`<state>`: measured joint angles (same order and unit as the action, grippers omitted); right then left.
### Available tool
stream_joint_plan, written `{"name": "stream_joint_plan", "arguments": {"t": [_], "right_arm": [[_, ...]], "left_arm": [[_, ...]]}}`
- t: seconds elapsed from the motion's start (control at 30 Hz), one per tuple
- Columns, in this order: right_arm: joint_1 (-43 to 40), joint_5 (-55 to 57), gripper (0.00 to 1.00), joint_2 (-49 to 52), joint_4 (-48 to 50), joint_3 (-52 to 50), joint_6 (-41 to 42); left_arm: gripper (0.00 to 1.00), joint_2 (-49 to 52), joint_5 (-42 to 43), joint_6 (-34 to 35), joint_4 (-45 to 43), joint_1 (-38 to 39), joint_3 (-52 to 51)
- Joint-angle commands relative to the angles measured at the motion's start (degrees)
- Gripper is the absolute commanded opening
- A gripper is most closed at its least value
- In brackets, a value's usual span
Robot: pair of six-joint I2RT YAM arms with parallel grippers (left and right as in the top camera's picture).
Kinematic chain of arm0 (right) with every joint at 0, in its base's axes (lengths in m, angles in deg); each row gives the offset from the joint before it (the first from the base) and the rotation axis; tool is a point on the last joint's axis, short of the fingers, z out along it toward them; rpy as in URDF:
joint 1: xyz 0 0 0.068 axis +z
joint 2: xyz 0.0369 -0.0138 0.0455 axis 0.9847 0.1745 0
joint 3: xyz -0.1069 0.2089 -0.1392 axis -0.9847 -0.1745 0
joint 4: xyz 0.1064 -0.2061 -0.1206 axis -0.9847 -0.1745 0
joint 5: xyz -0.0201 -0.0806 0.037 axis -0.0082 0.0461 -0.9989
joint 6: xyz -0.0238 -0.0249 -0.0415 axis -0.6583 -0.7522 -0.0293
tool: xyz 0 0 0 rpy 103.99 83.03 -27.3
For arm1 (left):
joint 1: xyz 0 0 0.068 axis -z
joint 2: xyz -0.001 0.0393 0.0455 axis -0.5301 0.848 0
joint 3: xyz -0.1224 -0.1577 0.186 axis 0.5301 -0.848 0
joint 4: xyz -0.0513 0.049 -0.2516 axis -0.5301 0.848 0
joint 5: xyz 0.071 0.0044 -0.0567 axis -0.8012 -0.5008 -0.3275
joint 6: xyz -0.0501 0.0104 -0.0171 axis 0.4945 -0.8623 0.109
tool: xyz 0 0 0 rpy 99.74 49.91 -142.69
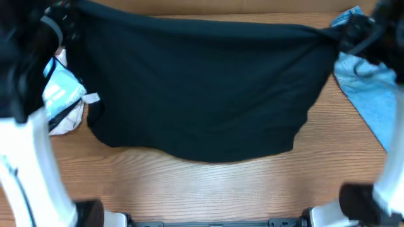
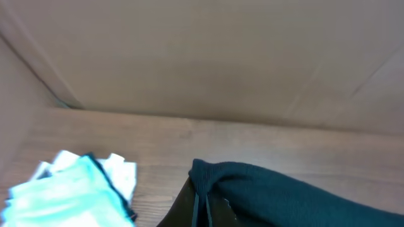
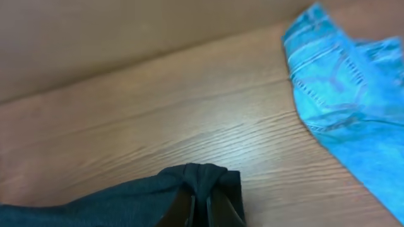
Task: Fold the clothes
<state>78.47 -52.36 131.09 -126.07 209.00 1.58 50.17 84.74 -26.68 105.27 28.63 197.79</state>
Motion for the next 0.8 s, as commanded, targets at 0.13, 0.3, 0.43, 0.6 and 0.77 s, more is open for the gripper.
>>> {"name": "stream_joint_plan", "arguments": {"t": [0.13, 0.3, 0.43, 0.6, 0.77], "right_arm": [[-0.2, 1.1, 0.04, 13.2, 16.2, 0.5, -1.0], [-0.3, 1.1, 0.06, 12.7, 27.1, 2.3, 3.4], [-0.3, 3.5, 0.06, 11.5, 26.7, 6.5, 3.1], [-0.9, 4.0, 0.06, 11.3, 19.6, 10.2, 1.6], [-0.9, 6.6, 0.08, 11.9, 4.5, 9.2, -0.2]], "left_arm": [[0.04, 16.2, 1.4, 0.8, -16.5, 0.0, 0.3], [0.04, 17.4, 3.1, 7.8, -29.4, -1.1, 1.0], [0.04, 16.2, 3.6, 5.7, -30.8, -1.3, 5.9], [0.04, 15.6, 4.5, 3.1, -23.7, -1.2, 12.3], [0.04, 16.1, 5.5, 1.8, -6.9, -0.3, 12.5]]}}
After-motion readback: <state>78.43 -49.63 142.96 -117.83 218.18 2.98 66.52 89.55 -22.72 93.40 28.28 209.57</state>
